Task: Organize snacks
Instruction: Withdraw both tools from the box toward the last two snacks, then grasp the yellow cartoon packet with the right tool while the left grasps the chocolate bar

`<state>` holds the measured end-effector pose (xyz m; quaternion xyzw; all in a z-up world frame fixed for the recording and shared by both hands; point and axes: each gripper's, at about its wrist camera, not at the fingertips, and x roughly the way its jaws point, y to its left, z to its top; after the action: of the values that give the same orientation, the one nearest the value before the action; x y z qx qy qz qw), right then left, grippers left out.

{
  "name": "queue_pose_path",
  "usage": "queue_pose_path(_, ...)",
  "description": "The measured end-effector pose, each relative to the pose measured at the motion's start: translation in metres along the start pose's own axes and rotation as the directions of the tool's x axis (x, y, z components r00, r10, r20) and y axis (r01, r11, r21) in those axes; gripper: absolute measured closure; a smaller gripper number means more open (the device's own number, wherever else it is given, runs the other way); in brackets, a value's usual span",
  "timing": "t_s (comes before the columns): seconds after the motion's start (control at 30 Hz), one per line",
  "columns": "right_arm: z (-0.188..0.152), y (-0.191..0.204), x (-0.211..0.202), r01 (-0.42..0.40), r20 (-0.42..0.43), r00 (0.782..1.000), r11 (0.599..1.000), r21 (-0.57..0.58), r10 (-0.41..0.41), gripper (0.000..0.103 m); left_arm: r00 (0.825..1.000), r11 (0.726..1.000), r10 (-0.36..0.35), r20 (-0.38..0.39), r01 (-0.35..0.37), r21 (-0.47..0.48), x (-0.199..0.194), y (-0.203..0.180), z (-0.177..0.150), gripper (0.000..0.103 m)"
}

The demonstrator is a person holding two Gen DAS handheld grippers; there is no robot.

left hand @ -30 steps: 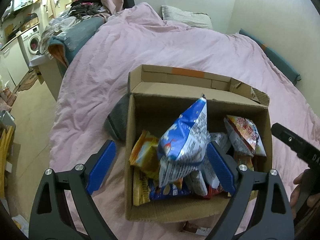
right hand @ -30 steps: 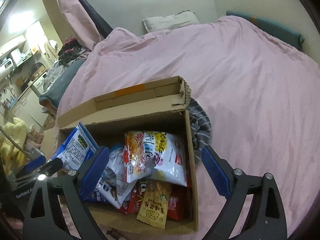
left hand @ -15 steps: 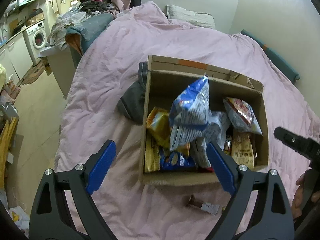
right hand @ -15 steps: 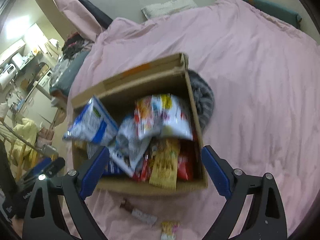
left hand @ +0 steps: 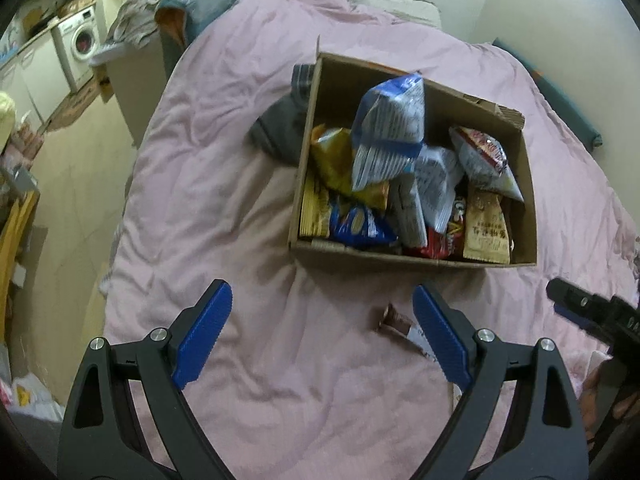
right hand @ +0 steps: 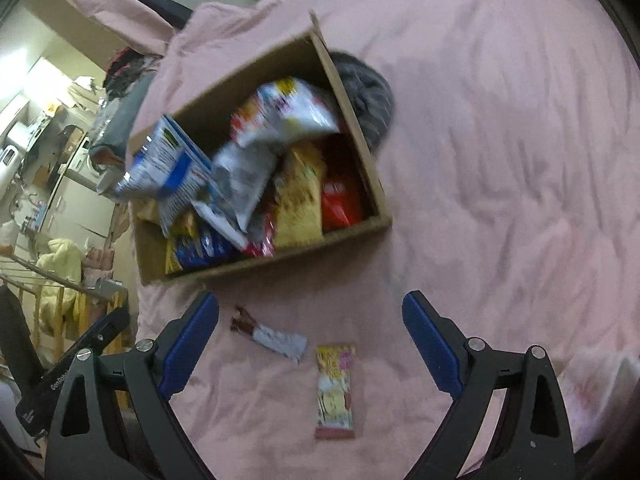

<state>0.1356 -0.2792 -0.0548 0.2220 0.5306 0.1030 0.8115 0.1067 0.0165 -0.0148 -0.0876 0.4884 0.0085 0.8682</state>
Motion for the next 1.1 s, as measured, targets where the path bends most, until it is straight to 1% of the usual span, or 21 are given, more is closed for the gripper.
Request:
queue_pose_path(0.1, -0.009, -0.009, 0.013, 0.005, -0.068, 0.998, 1.0, 0.015, -0.004, 0.008, 1.0, 1.0, -0.003, -0.019, 0.002, -0.015, 0.002, 0.001, -0.006, 0.013)
queue_pose_path(0.17, -0.016, -0.012, 0.023, 0.03, -0.111, 0.993, 1.0, 0.0, -0.03, 0.008, 0.999, 1.0, -0.005, -0.036, 0.004, -0.021, 0.003, 0.001, -0.009, 0.013)
queue_pose_path(0.23, -0.022, -0.01, 0.037, 0.045, -0.17, 0.984, 0.998, -0.036, -0.051, 0.008, 0.999, 1.0, -0.012, -0.041, 0.011, -0.027, 0.004, 0.0, -0.009, 0.013)
queue_pose_path(0.33, -0.037, -0.007, 0.063, 0.032, -0.269, 0.962, 0.998, -0.046, -0.043, 0.009, 0.999, 0.999, -0.011, -0.043, 0.01, -0.032, 0.005, -0.001, -0.009, 0.013)
queue_pose_path(0.37, -0.043, -0.006, 0.071, 0.037, -0.296, 0.954, 0.998, -0.041, -0.047, 0.013, 0.999, 0.999, -0.013, -0.045, 0.011, -0.031, 0.005, -0.001, -0.009, 0.013)
queue_pose_path(0.4, -0.047, -0.004, 0.079, 0.046, -0.318, 0.946, 0.998, -0.05, -0.059, 0.024, 0.999, 0.999, -0.013, -0.048, 0.011, -0.033, 0.006, -0.002, -0.009, 0.013)
queue_pose_path(0.43, -0.051, -0.002, 0.086, 0.057, -0.338, 0.938, 0.996, -0.068, -0.077, 0.027, 0.999, 0.999, -0.013, -0.053, 0.011, -0.034, 0.007, -0.002, -0.009, 0.013)
queue_pose_path(0.47, -0.055, 0.001, 0.093, 0.081, -0.349, 0.931, 0.992, -0.093, -0.108, 0.028, 0.998, 0.999, -0.013, -0.057, 0.011, -0.034, 0.008, -0.002, -0.01, 0.013)
queue_pose_path(0.57, -0.061, 0.012, 0.103, 0.137, -0.334, 0.924, 0.975, -0.174, -0.189, 0.031, 0.998, 0.999, -0.01, -0.066, 0.007, -0.04, 0.011, -0.002, -0.012, 0.013)
queue_pose_path(0.67, -0.066, 0.017, 0.107, 0.173, -0.318, 0.917, 0.958, -0.229, -0.241, 0.038, 0.997, 0.998, -0.011, -0.077, 0.007, -0.055, 0.013, -0.001, -0.014, 0.013)
queue_pose_path(0.73, -0.067, 0.021, 0.109, 0.191, -0.307, 0.913, 0.947, -0.259, -0.268, 0.046, 0.996, 0.998, -0.011, -0.089, 0.006, -0.065, 0.016, -0.001, -0.016, 0.013)
queue_pose_path(0.8, -0.07, 0.023, 0.108, 0.212, -0.291, 0.909, 0.933, -0.292, -0.298, 0.06, 0.995, 0.998, -0.01, -0.101, 0.003, -0.07, 0.019, -0.002, -0.017, 0.013)
queue_pose_path(0.83, -0.071, 0.023, 0.108, 0.216, -0.287, 0.909, 0.929, -0.299, -0.303, 0.064, 0.994, 0.997, -0.008, -0.107, 0.001, -0.072, 0.02, -0.003, -0.018, 0.013)
queue_pose_path(0.87, -0.071, 0.022, 0.106, 0.216, -0.282, 0.91, 0.928, -0.302, -0.304, 0.073, 0.994, 0.997, -0.007, -0.109, -0.002, -0.076, 0.021, -0.003, -0.019, 0.013)
queue_pose_path(0.97, -0.071, 0.017, 0.098, 0.192, -0.279, 0.92, 0.937, -0.292, -0.275, 0.075, 0.99, 0.993, -0.013, -0.137, -0.004, -0.121, 0.03, -0.006, -0.023, 0.013)
queue_pose_path(1.03, -0.069, 0.012, 0.087, 0.173, -0.269, 0.931, 0.948, -0.268, -0.246, 0.075, 0.983, 0.989, -0.007, -0.181, -0.02, -0.149, 0.041, -0.012, -0.029, 0.013)
queue_pose_path(1.1, -0.062, 0.006, 0.072, 0.155, -0.235, 0.949, 0.962, -0.223, -0.208, 0.075, 0.976, 0.983, 0.0, -0.219, -0.041, -0.18, 0.051, -0.017, -0.036, 0.013)
